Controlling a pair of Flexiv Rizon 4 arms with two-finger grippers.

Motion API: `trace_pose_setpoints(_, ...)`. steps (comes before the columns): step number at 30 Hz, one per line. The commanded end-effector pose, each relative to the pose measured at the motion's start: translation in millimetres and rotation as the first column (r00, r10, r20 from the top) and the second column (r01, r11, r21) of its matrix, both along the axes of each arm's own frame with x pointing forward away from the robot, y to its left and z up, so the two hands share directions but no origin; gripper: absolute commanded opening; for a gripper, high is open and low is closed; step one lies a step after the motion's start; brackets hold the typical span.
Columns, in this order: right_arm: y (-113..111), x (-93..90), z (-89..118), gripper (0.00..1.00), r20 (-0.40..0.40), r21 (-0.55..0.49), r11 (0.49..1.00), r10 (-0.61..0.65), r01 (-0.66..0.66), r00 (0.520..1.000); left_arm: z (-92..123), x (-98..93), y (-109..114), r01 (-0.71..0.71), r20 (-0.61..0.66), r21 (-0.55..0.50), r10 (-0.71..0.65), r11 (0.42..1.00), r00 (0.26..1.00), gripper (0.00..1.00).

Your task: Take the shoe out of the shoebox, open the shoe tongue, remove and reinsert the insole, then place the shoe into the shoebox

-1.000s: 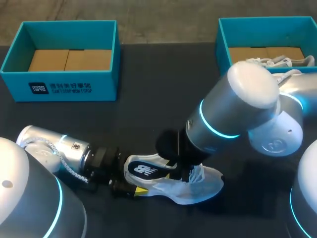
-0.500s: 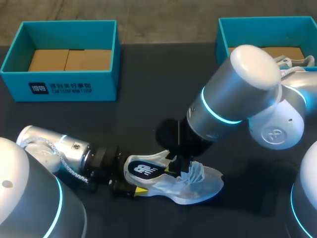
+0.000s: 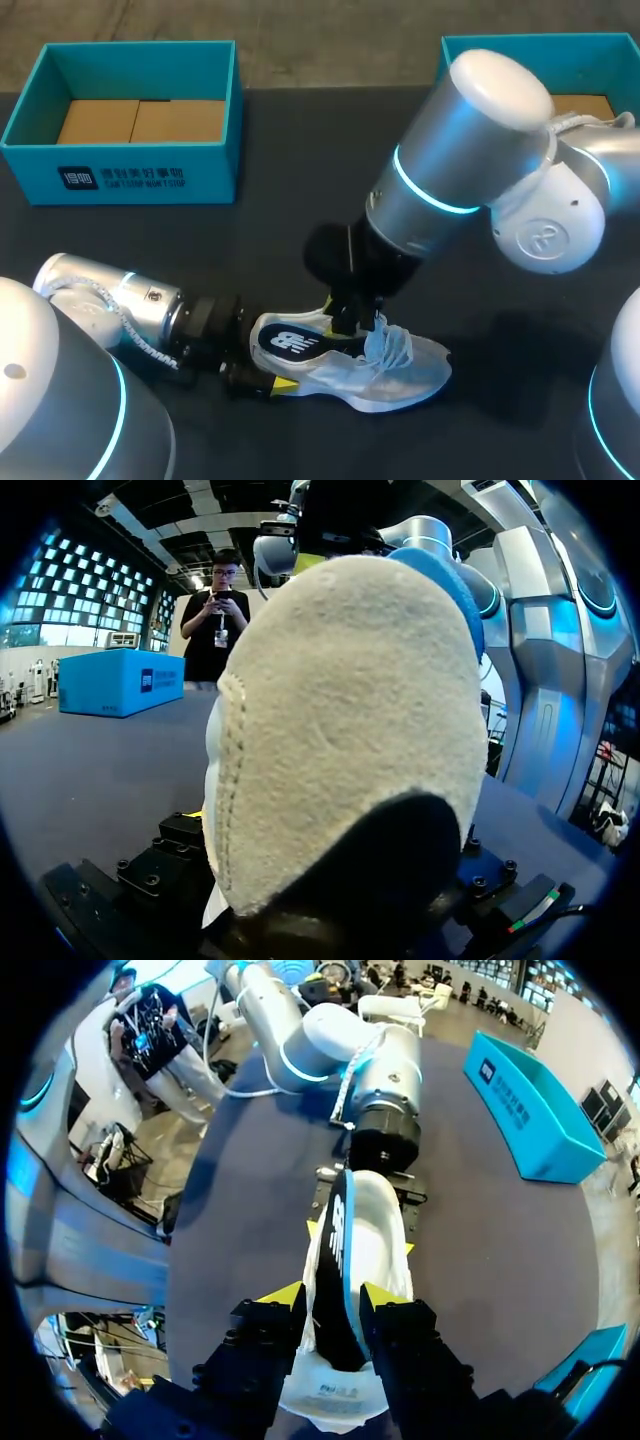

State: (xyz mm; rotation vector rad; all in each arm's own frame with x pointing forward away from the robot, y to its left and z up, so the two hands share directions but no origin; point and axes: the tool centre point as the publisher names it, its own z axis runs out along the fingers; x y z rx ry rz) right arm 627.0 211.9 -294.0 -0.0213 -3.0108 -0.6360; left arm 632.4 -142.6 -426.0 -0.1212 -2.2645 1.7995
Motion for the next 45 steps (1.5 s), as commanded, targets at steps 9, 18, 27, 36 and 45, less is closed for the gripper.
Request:
trace_pose_setpoints(9, 18.6, 8.7, -11.5, 0.32, -0.075, 0.041, 0.998, 0.043, -0.04, 0.996, -2.5, 0.8, 2.1, -0.002, 0.0, 0.002, 0.002, 1.0, 1.0, 0.0)
trace_pose_setpoints(18, 25.6, 11.1, -17.7, 0.39, -0.101, 0.035, 0.998, 0.054, -0.051, 0.993, -2.5, 0.8, 2.1, -0.002, 0.0, 0.002, 0.002, 1.0, 1.0, 0.0)
trace_pose_setpoints(27, 28.2, 8.1, -23.8, 0.37, -0.11, 0.026, 0.999, 0.043, -0.04, 0.993, -2.5, 0.8, 2.1, -0.002, 0.0, 0.002, 0.002, 1.0, 1.0, 0.0)
trace_pose_setpoints(36, 27.2, 5.6, -35.9, 0.34, -0.115, 0.026, 1.0, 0.014, -0.011, 0.993, -2.5, 0.8, 2.1, -0.002, 0.0, 0.002, 0.002, 1.0, 1.0, 0.0)
trace_pose_setpoints(45, 23.7, 9.0, -46.1, 0.34, -0.118, 0.035, 0.999, -0.001, 0.006, 0.993, -2.5, 0.8, 2.1, -0.002, 0.0, 0.002, 0.002, 1.0, 1.0, 0.0)
